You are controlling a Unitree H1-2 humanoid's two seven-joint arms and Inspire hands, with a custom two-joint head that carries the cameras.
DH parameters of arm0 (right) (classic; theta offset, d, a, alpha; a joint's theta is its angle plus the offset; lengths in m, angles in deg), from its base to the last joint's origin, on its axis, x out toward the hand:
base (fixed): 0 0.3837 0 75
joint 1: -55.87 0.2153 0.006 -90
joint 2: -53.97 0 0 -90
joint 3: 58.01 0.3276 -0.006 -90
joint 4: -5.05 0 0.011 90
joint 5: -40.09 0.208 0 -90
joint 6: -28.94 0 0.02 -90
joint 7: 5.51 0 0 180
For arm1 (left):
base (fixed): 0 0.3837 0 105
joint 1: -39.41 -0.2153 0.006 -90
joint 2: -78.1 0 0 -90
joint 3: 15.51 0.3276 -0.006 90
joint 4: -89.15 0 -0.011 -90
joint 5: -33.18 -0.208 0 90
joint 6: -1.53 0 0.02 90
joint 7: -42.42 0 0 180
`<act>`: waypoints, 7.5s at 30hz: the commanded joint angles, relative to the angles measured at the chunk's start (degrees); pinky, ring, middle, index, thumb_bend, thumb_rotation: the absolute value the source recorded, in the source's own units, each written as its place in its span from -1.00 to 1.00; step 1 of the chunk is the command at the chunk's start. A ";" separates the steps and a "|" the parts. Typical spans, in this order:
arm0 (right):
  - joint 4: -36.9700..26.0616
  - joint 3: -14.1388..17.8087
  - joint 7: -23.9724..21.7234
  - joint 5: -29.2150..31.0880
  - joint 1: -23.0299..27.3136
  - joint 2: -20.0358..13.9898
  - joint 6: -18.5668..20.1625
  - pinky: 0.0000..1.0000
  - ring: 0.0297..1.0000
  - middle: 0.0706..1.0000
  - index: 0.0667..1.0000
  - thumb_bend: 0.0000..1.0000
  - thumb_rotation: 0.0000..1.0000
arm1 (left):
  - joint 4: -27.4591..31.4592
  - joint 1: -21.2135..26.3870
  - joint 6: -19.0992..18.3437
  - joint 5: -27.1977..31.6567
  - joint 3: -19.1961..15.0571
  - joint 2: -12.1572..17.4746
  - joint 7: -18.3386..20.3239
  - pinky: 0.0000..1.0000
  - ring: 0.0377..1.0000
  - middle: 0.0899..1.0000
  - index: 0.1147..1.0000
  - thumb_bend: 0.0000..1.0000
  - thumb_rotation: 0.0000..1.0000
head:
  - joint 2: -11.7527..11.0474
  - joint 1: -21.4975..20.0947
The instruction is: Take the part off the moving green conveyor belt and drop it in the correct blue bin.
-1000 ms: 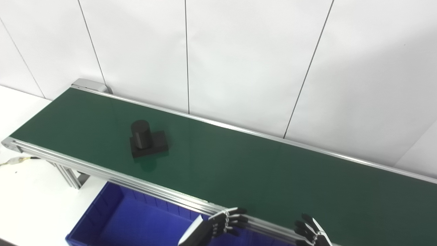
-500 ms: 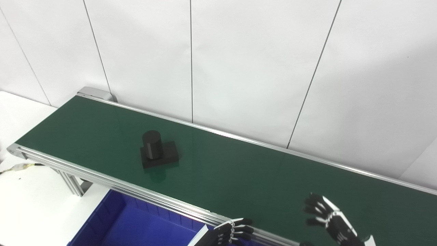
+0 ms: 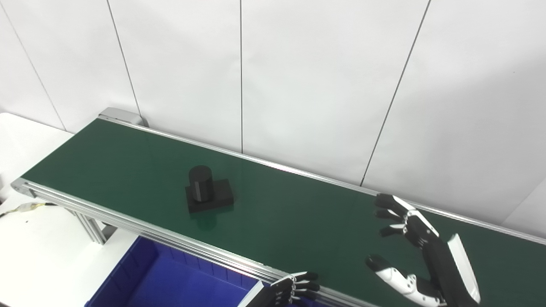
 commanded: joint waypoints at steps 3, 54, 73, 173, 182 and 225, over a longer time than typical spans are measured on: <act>-0.52 -1.02 -1.25 -3.15 4.07 0.31 2.58 0.19 0.52 0.60 0.63 0.19 -0.13 | 0.67 1.37 2.22 0.14 0.11 -0.30 -0.37 0.37 0.51 0.58 0.65 0.90 -0.21 | 0.02 -0.78; 47.71 -11.71 5.21 -13.23 32.51 11.50 -2.75 0.59 0.73 0.75 0.76 0.43 -0.09 | 3.17 0.55 2.10 2.78 0.36 1.78 0.54 0.39 0.50 0.54 0.65 0.85 -0.22 | 3.18 -4.46; 69.78 -13.98 11.70 -13.44 39.59 17.34 -9.07 0.53 0.68 0.69 0.70 0.62 -0.11 | 4.09 -0.14 1.84 2.32 0.85 1.24 0.12 0.42 0.50 0.56 0.64 0.83 -0.21 | 4.17 -3.34; 8.59 4.23 15.93 -5.85 12.25 10.01 -0.71 -0.34 -0.10 -0.01 -0.09 -0.01 -1.00 | 6.45 -1.04 1.92 7.69 -1.22 4.49 2.68 0.53 0.59 0.60 0.61 0.65 -0.18 | 9.77 -16.89; -0.81 7.65 14.62 -4.73 6.62 9.21 2.93 -0.30 -0.10 -0.04 -0.11 0.00 -1.00 | 7.91 -1.26 1.51 10.84 -2.74 6.95 4.72 0.57 0.62 0.61 0.63 0.65 -0.14 | 13.69 -24.06; 25.44 15.16 30.57 -2.28 -26.98 12.66 -11.85 -0.34 -0.13 -0.02 -0.08 0.00 -1.00 | 16.92 -1.52 -7.60 18.97 -8.92 11.78 9.78 0.49 0.54 0.56 0.58 0.77 -0.17 | 26.02 -40.45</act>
